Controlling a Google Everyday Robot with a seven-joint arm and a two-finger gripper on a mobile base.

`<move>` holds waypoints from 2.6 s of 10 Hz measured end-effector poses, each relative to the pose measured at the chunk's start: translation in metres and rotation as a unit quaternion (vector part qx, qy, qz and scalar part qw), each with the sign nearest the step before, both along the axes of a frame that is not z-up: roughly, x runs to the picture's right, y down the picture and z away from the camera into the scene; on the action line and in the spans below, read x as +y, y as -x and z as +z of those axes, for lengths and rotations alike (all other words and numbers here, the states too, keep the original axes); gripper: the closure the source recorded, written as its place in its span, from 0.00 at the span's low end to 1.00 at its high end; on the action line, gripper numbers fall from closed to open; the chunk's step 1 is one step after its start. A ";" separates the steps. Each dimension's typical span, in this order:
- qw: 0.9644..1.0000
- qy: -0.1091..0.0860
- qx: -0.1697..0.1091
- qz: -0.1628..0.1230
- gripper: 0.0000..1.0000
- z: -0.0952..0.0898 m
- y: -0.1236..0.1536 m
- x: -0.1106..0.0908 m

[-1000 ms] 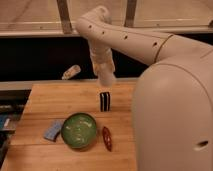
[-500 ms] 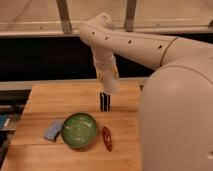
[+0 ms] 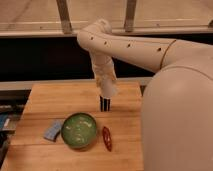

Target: Place the ceramic cup over the eraser

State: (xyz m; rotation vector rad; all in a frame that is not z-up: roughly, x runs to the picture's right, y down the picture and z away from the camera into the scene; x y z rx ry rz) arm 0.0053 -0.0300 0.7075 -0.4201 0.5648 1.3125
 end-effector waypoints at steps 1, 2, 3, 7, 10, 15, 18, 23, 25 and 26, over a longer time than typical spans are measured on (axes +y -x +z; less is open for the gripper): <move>1.000 0.000 -0.004 -0.001 1.00 0.001 0.003 0.002; 1.000 0.001 -0.008 -0.002 1.00 0.004 0.009 0.003; 1.000 0.002 -0.013 -0.004 1.00 0.006 0.013 0.005; 1.000 0.003 -0.026 -0.002 1.00 0.020 0.018 0.006; 1.000 0.001 -0.029 0.002 1.00 0.031 0.017 0.007; 0.999 0.013 -0.032 0.012 0.78 0.056 0.014 0.020; 0.999 0.023 -0.029 0.020 0.47 0.067 0.008 0.028; 0.998 0.032 -0.044 0.023 0.20 0.075 0.009 0.039; 0.998 0.033 -0.046 0.022 0.20 0.074 0.012 0.039; 0.998 0.033 -0.046 0.023 0.20 0.074 0.010 0.039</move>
